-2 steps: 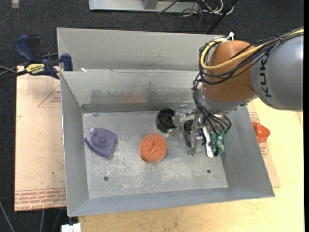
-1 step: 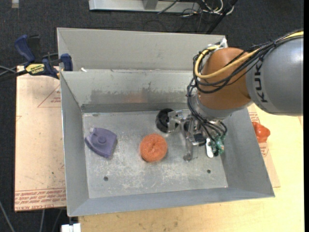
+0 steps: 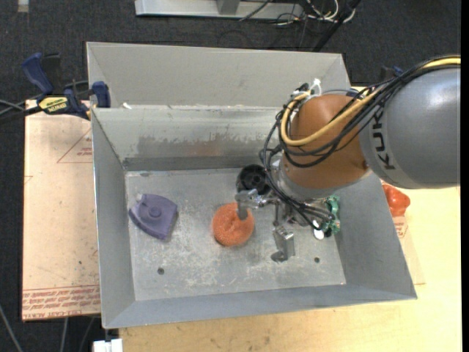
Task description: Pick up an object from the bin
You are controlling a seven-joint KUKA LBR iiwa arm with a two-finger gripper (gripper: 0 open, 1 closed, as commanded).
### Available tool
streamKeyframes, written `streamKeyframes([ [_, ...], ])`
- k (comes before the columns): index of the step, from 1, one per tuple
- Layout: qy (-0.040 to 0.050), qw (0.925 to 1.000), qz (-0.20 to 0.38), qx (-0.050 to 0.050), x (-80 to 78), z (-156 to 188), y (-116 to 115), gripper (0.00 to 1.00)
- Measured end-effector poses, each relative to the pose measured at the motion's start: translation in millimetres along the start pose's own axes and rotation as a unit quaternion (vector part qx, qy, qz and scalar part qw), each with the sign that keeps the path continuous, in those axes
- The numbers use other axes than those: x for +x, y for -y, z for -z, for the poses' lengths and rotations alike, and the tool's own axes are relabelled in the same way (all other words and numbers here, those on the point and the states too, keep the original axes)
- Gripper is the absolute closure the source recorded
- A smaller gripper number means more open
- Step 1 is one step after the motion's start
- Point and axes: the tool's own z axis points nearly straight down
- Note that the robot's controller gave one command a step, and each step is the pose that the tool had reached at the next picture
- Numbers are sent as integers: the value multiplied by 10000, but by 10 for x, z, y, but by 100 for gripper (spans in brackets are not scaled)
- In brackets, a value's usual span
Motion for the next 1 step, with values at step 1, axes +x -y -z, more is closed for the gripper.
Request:
streamKeyframes([
  [1,-1,9963,858,15,33,-103,9,0],
])
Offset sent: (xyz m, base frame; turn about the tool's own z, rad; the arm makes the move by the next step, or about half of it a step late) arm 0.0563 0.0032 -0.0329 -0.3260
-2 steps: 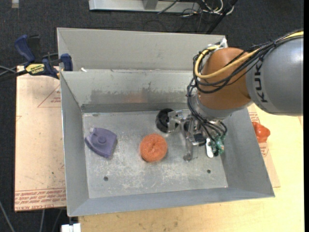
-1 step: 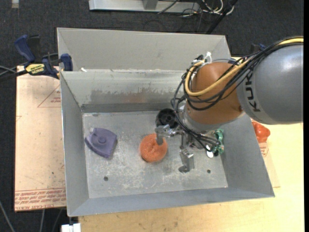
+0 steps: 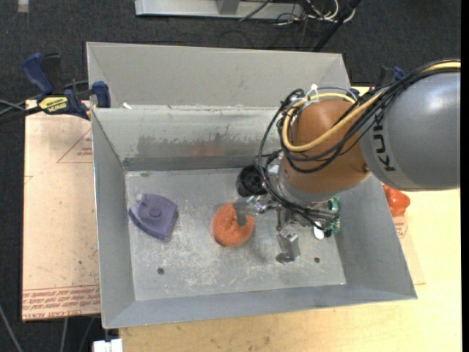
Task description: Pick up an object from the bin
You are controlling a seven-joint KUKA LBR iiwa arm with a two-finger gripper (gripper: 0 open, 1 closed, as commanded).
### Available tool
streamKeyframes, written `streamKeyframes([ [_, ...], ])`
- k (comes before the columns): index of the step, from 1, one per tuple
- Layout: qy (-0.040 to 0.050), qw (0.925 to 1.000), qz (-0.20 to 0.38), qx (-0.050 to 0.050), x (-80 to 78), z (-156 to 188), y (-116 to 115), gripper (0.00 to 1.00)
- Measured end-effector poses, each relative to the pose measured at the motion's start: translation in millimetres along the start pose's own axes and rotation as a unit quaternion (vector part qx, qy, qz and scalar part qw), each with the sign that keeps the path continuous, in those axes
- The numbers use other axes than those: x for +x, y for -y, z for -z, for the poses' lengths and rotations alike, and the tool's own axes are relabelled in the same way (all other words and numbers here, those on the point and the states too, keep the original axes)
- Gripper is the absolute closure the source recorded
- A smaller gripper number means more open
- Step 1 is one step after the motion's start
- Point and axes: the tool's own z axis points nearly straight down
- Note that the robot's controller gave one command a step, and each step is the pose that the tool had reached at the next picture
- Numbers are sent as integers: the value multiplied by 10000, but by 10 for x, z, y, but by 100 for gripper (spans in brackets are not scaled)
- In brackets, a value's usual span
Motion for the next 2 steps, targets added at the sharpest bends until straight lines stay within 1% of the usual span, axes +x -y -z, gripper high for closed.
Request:
streamKeyframes([
  [1,12,9959,-903,-2,-153,-72,101,0],
  [2,9,10000,-81,-3,-219,-15,190,0],
])
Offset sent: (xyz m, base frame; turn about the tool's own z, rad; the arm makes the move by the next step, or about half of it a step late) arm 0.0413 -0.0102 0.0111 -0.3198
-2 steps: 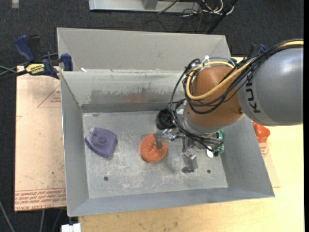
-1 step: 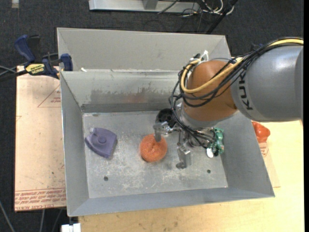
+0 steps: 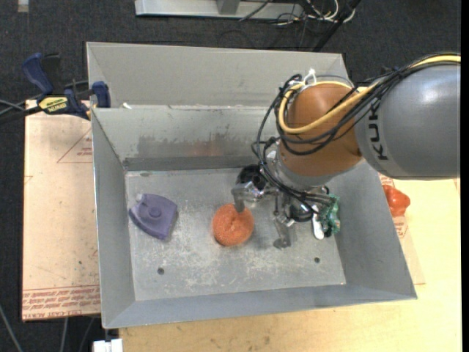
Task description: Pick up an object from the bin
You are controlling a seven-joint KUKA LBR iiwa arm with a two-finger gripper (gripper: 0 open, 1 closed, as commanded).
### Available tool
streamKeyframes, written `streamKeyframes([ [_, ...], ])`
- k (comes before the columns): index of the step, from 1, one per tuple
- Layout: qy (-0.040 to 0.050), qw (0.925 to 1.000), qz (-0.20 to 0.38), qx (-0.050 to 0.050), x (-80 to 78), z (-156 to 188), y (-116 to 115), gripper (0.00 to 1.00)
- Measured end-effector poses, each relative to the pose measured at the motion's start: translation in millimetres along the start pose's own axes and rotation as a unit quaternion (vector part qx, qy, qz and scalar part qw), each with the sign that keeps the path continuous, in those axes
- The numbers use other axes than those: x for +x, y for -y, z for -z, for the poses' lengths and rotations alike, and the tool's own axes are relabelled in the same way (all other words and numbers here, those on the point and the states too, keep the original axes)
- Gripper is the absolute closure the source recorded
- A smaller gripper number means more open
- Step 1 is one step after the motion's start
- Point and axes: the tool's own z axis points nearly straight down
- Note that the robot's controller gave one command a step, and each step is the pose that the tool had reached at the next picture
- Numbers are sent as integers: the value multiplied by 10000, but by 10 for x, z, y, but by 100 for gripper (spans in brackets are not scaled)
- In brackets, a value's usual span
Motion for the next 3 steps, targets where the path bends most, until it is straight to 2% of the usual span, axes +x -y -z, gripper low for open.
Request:
streamKeyframes([
  [1,26,9958,910,19,-115,-143,41,0],
  [2,3,9983,583,-5,-158,-252,-15,0],
  [3,27,9343,3564,32,-273,-373,-120,100],
])
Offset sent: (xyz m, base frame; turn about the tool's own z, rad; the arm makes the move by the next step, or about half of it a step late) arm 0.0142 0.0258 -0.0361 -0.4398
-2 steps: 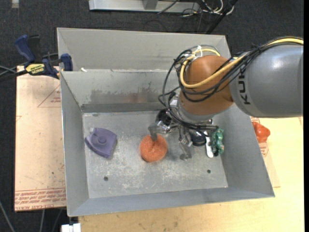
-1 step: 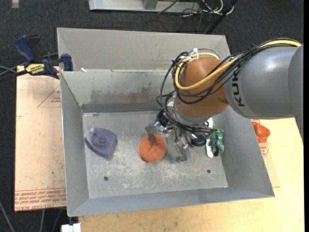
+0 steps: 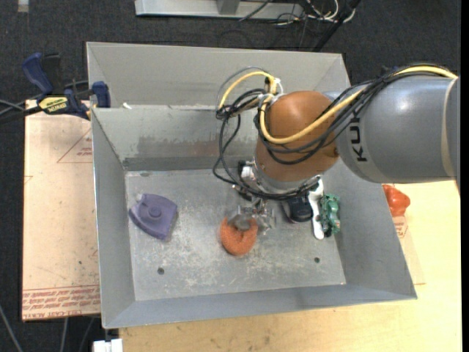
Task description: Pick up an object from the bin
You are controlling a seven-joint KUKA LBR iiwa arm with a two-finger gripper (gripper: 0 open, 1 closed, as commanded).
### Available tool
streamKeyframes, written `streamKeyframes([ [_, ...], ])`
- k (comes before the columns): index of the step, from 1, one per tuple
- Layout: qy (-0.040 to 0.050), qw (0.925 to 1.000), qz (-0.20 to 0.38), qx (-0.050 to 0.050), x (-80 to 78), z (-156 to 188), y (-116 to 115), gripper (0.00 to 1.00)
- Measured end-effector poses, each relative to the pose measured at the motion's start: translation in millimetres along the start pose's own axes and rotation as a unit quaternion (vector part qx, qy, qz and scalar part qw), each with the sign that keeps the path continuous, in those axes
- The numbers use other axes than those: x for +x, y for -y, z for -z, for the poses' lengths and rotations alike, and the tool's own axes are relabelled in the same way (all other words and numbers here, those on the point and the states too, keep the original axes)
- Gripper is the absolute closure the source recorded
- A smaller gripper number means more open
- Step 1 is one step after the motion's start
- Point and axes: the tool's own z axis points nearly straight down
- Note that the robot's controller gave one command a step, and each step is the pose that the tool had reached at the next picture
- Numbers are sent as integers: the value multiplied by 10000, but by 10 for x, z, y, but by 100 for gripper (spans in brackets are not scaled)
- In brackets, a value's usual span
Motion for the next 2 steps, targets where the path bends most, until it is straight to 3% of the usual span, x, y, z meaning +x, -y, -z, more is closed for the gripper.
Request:
streamKeyframes([
  [1,1,10000,-1,-1,0,0,0,100],
  [2,11,10000,-85,-16,66,304,-5,100],
])
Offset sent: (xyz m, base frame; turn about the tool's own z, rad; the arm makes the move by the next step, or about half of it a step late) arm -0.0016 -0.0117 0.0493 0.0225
